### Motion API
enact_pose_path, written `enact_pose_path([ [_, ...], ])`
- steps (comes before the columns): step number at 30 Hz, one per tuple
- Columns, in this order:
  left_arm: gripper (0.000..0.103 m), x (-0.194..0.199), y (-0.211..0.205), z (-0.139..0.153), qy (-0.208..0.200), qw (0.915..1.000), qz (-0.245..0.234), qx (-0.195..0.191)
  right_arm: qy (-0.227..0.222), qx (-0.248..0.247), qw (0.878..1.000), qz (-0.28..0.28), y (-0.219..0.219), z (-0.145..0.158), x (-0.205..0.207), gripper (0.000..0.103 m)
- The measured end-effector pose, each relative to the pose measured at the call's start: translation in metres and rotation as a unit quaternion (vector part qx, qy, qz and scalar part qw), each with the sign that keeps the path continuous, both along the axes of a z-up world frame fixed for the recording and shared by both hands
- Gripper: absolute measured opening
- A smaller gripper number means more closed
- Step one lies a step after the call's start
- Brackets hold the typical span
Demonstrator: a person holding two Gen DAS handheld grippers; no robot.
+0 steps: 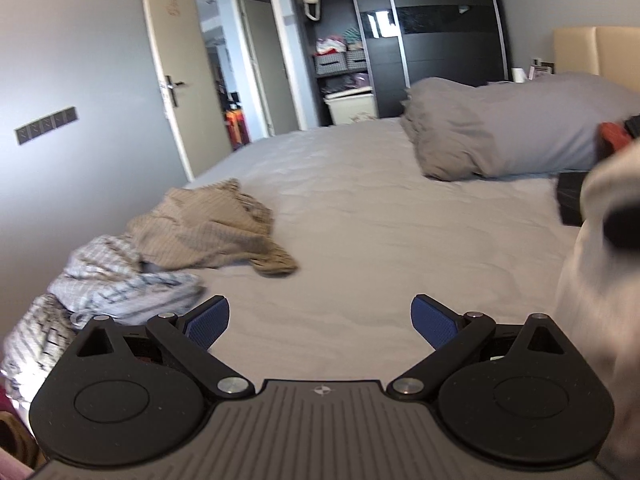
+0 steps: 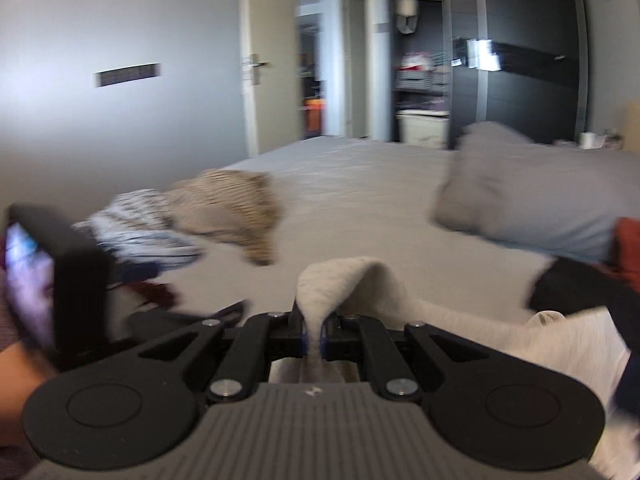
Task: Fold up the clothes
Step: 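Pull the grey sweatshirt onto the bed with the right tool while the left tool grasps its other hem edge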
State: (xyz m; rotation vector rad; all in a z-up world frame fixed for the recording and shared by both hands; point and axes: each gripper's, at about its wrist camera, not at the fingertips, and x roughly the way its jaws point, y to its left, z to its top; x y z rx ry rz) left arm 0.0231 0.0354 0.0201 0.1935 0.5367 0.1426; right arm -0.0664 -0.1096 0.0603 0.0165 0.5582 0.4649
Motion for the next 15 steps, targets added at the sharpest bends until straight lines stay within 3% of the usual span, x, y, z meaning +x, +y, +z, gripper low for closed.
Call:
enact_pose_path([
  [4, 0.100, -0.003, 0.015, 0.005, -0.003, 0.9999, 0.007, 0.008, 0.038, 0.001, 0.999, 0.012, 0.019, -0.015, -0.014, 0.008],
  [7, 0.100, -0.004, 0.014, 0.004, 0.001, 0.9999, -0.005, 0.012, 0.071, -0.002, 0.998, -0.001, 0.018, -0.031, -0.019, 0.017],
  [9, 0.100, -0.006, 0.008, 0.003, 0.002, 0.9996, -0.021, 0.018, 0.083, -0.004, 0.996, -0.015, 0.010, -0.040, -0.022, 0.037],
  [10, 0.100, -0.007, 0.005, 0.003, 0.002, 0.9993, -0.030, 0.021, 0.080, -0.003, 0.996, -0.023, 0.002, -0.042, -0.025, 0.057],
  [11, 0.100, -0.007, 0.001, 0.004, 0.002, 0.9990, -0.039, 0.023, 0.078, -0.002, 0.996, -0.031, -0.005, -0.042, -0.027, 0.064],
  [15, 0.100, -0.004, -0.018, 0.005, 0.011, 0.9963, -0.083, 0.017, 0.074, -0.002, 0.995, -0.069, -0.039, -0.036, -0.036, 0.064],
])
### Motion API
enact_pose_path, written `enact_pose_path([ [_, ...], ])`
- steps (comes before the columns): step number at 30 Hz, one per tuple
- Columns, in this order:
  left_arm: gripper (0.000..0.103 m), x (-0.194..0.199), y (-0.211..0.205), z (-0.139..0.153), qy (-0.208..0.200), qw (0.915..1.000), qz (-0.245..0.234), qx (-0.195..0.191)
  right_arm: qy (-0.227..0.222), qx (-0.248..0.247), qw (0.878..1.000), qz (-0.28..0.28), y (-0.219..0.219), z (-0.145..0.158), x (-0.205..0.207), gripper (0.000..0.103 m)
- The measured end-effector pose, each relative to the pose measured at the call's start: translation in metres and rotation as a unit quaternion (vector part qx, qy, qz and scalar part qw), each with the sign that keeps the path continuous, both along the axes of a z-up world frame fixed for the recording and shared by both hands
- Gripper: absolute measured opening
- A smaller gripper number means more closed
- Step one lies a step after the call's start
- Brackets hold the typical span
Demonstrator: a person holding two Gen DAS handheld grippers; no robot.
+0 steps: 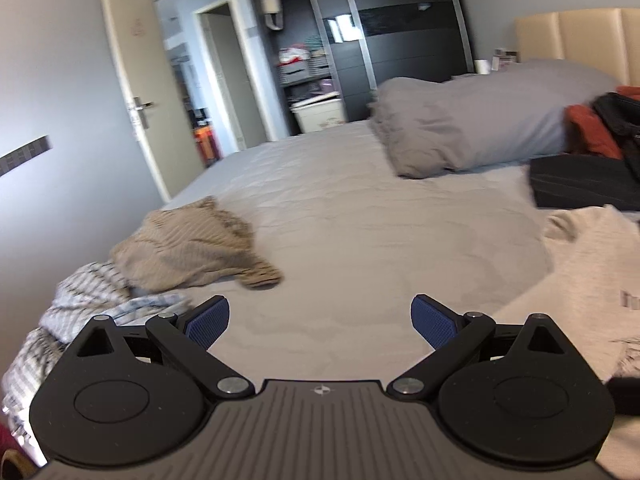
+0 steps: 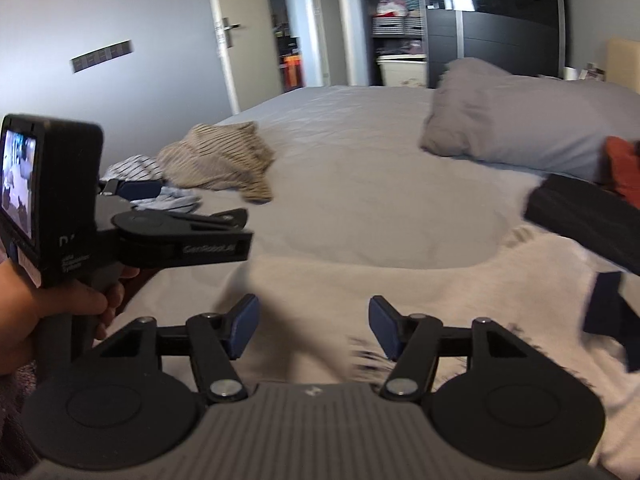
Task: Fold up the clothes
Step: 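Pull the grey sweatshirt onto the bed with the right tool while the left tool grasps its other hem edge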
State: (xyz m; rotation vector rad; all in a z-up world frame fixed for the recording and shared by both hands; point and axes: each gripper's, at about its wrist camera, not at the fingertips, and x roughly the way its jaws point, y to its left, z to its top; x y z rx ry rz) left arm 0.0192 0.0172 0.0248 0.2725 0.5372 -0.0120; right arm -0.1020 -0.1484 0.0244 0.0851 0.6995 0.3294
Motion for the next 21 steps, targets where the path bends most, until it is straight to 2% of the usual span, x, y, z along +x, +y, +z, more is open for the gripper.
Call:
enact_pose_path([
  [5, 0.100, 0.009, -0.035, 0.003, 0.006, 0.9972, -0.075, -0.001, 0.016, -0.010, 0.997, -0.074, -0.062, -0.004, -0.002, 0.066],
  [9, 0.100, 0.025, -0.071, 0.000, 0.022, 0.9905, -0.134, -0.019, 0.033, -0.064, 0.988, -0.134, -0.117, -0.018, -0.002, 0.066],
  [15, 0.100, 0.056, -0.138, -0.015, 0.065, 0.9697, -0.231, -0.045, 0.059, -0.102, 0.971, -0.207, -0.202, -0.038, 0.004, 0.066],
  [21, 0.100, 0.089, -0.204, -0.036, 0.093, 0.9490, -0.298, -0.045, 0.078, -0.104, 0.965, -0.226, -0.264, -0.057, 0.030, 0.066],
])
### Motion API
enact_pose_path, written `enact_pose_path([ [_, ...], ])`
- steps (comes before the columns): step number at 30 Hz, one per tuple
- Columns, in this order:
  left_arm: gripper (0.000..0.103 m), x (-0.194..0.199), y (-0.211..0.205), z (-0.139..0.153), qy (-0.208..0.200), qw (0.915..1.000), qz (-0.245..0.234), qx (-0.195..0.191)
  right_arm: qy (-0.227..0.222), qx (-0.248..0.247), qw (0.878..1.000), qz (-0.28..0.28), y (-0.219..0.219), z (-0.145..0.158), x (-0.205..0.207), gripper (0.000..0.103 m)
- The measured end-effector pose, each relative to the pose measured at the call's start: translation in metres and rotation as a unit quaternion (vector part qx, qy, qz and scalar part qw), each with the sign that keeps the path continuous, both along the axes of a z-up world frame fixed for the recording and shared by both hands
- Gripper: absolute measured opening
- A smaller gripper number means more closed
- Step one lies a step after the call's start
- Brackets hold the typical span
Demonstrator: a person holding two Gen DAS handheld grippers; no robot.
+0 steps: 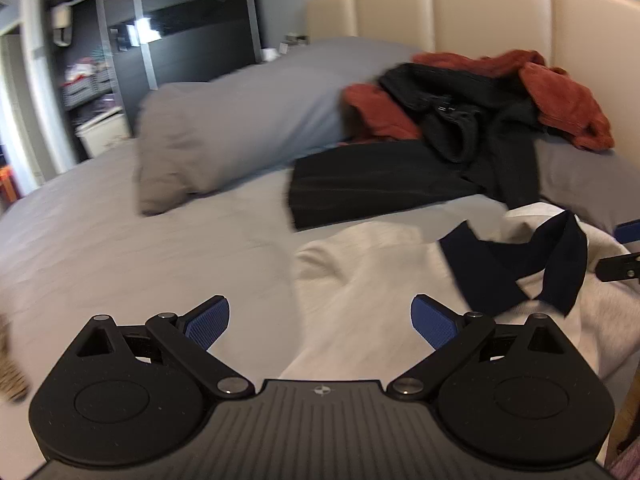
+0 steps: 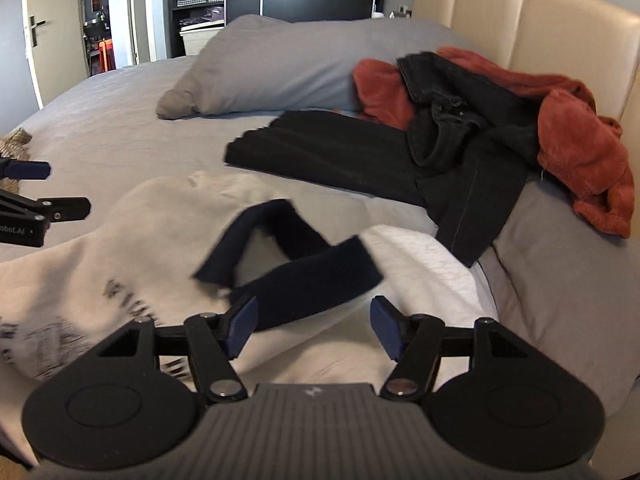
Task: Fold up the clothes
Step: 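Pull the grey sweatshirt onto the bed with the right tool while the left tool grasps its other hem edge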
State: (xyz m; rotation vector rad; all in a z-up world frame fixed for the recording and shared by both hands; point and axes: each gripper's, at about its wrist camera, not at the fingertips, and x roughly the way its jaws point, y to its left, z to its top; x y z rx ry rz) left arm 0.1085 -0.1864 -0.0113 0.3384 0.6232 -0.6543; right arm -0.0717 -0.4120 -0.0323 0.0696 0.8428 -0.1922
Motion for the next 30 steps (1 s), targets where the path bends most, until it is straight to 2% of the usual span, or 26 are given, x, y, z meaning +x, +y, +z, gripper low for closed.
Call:
enact_pose_path([
  [6, 0.097, 0.035, -0.052, -0.026, 0.039, 0.9985, -0.033, 0.017, 0.014, -0.005, 0.999, 0.031, -0.028, -0.022, 0.028, 0.075],
  [7, 0.093, 0.039, -0.058, -0.031, 0.047, 0.9979, -0.039, 0.023, 0.016, -0.001, 0.999, 0.035, -0.030, -0.026, 0.033, 0.075],
  [9, 0.080, 0.046, -0.069, -0.039, 0.067, 0.9958, -0.052, 0.034, 0.022, 0.013, 0.999, 0.038, -0.033, -0.034, 0.040, 0.075],
  [10, 0.068, 0.049, -0.072, -0.043, 0.084, 0.9942, -0.058, 0.035, 0.026, 0.016, 0.999, 0.041, -0.033, -0.037, 0.044, 0.075],
  [11, 0.061, 0.054, -0.074, -0.047, 0.104, 0.9922, -0.062, 0.030, 0.030, 0.014, 0.998, 0.044, -0.032, -0.039, 0.047, 0.072],
  [12, 0.058, 0.058, -0.075, -0.050, 0.121, 0.9905, -0.061, 0.024, 0.034, 0.011, 0.998, 0.048, -0.031, -0.040, 0.050, 0.069],
  [13, 0.052, 0.060, -0.075, -0.053, 0.132, 0.9894, -0.055, 0.021, 0.039, 0.009, 0.998, 0.052, -0.030, -0.042, 0.052, 0.063],
  [15, 0.043, 0.064, -0.077, -0.056, 0.143, 0.9884, -0.049, 0.018, 0.051, 0.006, 0.997, 0.055, -0.028, -0.045, 0.056, 0.049],
  [16, 0.033, 0.064, -0.076, -0.057, 0.146, 0.9879, -0.051, 0.015, 0.055, 0.005, 0.997, 0.055, -0.027, -0.046, 0.057, 0.039],
  [17, 0.026, 0.065, -0.075, -0.057, 0.151, 0.9870, -0.055, 0.009, 0.056, 0.004, 0.997, 0.055, -0.026, -0.045, 0.057, 0.034],
  [18, 0.024, 0.066, -0.073, -0.056, 0.155, 0.9863, -0.056, 0.001, 0.056, 0.002, 0.997, 0.055, -0.025, -0.044, 0.058, 0.032],
  [20, 0.015, 0.065, -0.066, -0.049, 0.152, 0.9869, -0.053, -0.012, 0.045, -0.016, 0.998, 0.052, -0.020, -0.036, 0.056, 0.028],
  [22, 0.012, 0.060, -0.058, -0.037, 0.134, 0.9897, -0.044, -0.024, 0.026, -0.036, 0.998, 0.049, -0.014, -0.024, 0.054, 0.024],
  [26, 0.010, 0.054, -0.031, 0.001, 0.102, 0.9926, -0.021, -0.062, -0.029, -0.072, 0.996, 0.052, 0.008, 0.010, 0.048, 0.022],
  [30, 0.009, 0.048, 0.011, 0.051, 0.062, 0.9936, -0.004, -0.095, -0.081, -0.106, 0.989, 0.061, 0.033, 0.050, 0.049, 0.019],
])
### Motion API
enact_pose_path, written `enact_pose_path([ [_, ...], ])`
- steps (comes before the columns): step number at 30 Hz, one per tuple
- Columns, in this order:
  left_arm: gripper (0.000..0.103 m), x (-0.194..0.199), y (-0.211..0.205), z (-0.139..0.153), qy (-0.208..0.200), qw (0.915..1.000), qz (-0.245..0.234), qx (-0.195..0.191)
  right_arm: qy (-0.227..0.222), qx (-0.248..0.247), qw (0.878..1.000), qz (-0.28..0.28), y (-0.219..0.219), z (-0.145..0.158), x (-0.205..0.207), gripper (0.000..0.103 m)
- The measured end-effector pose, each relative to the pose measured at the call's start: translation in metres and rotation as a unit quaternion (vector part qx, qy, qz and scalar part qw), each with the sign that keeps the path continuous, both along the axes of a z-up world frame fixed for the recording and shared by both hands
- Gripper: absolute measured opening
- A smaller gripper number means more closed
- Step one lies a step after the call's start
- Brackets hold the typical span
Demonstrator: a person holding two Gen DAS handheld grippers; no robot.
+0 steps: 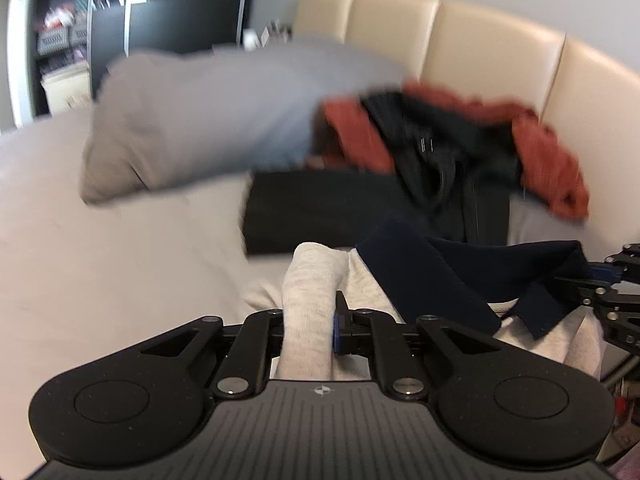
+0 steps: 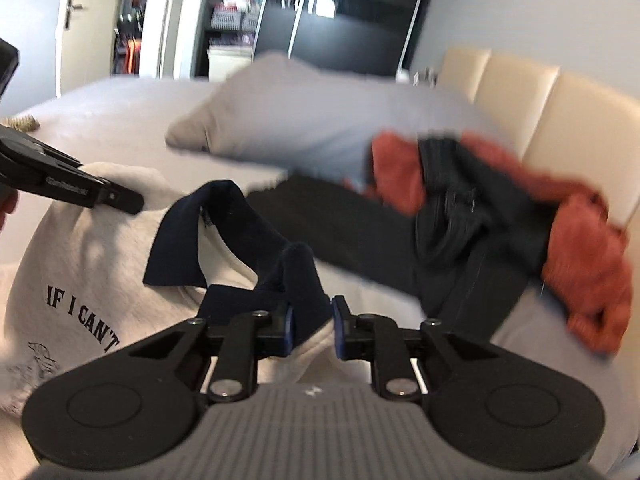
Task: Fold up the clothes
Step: 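Pull the grey sweatshirt onto the bed with the right tool while the left tool grasps its other hem edge, then lift the sweatshirt with both tools and lay it flat on the bed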
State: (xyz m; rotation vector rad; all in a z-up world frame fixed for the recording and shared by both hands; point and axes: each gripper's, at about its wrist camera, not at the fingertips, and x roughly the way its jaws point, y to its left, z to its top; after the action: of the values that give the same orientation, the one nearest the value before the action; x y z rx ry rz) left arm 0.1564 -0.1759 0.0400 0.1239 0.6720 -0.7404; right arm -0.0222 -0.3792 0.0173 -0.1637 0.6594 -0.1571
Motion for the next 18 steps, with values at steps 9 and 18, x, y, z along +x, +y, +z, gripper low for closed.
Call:
enact_pose_path([
  [9, 0.008, -0.004, 0.071, 0.139, -0.140, 0.9870, 0.071, -0.035, -0.141, -0.053, 0.988, 0.043, 0.050, 0.139, 0.050, 0.017],
  [18, 0.008, 0.008, 0.108, 0.288, -0.258, 0.9543, 0.130, -0.076, -0.278, -0.107, 0.952, 0.064, 0.097, 0.285, 0.094, 0.016],
])
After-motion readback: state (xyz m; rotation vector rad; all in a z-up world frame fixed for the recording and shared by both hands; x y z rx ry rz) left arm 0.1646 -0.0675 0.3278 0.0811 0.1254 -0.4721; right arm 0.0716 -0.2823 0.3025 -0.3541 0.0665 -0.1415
